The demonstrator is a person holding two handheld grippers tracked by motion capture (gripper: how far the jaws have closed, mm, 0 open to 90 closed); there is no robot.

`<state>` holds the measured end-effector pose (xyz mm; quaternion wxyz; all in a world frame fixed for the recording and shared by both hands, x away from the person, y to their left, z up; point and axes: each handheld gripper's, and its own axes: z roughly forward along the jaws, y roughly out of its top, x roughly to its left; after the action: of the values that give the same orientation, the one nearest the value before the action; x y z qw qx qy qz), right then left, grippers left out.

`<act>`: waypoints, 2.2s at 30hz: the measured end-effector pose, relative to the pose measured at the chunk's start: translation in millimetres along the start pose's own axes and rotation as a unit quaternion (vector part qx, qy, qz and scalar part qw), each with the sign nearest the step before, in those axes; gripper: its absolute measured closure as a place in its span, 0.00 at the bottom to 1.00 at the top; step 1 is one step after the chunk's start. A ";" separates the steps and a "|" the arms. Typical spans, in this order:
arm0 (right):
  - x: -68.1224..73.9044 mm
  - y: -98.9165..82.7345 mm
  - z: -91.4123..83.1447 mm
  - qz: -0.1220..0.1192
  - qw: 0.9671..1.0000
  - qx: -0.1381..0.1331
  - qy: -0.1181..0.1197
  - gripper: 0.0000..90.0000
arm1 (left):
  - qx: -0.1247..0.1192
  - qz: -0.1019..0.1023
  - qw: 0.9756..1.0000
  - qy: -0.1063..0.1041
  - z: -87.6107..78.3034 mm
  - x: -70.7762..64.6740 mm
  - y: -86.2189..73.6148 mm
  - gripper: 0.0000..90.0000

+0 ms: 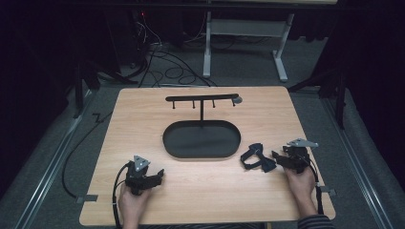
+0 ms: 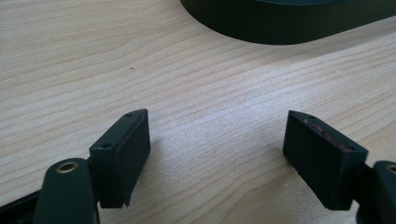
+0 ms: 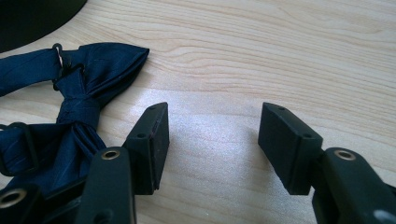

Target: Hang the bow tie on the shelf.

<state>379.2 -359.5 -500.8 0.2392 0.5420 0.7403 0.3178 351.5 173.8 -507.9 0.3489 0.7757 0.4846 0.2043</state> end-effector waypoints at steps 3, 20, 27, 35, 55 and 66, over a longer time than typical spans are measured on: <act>0.0 0.0 0.0 0.000 1.000 0.000 0.000 0.50 | 0.000 0.000 1.000 0.000 0.0 0.0 0.0 0.26; 0.0 0.0 -0.1 0.000 1.000 0.000 0.001 0.50 | 0.000 0.000 1.000 0.001 0.1 -0.2 0.1 0.26; -0.3 -0.1 -0.3 0.002 1.000 -0.001 0.005 0.48 | 0.000 -0.001 1.000 0.001 0.1 -0.2 0.1 0.26; -1.9 1.3 -8.4 0.016 0.999 -0.005 0.027 0.53 | 0.000 -0.001 1.000 0.001 0.0 -0.1 0.1 0.26; 20.8 27.4 -18.0 -0.007 0.996 -0.021 0.084 0.61 | 0.000 -0.001 1.000 0.001 0.0 -0.1 0.1 0.26; 38.7 40.7 -4.3 -0.027 0.994 -0.008 0.108 0.62 | 0.000 -0.001 1.000 0.001 0.0 0.0 0.1 0.26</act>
<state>391.2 -314.9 -468.5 0.1704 0.4820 0.7739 0.3738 351.5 173.8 -507.8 0.3486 0.7752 0.4855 0.2046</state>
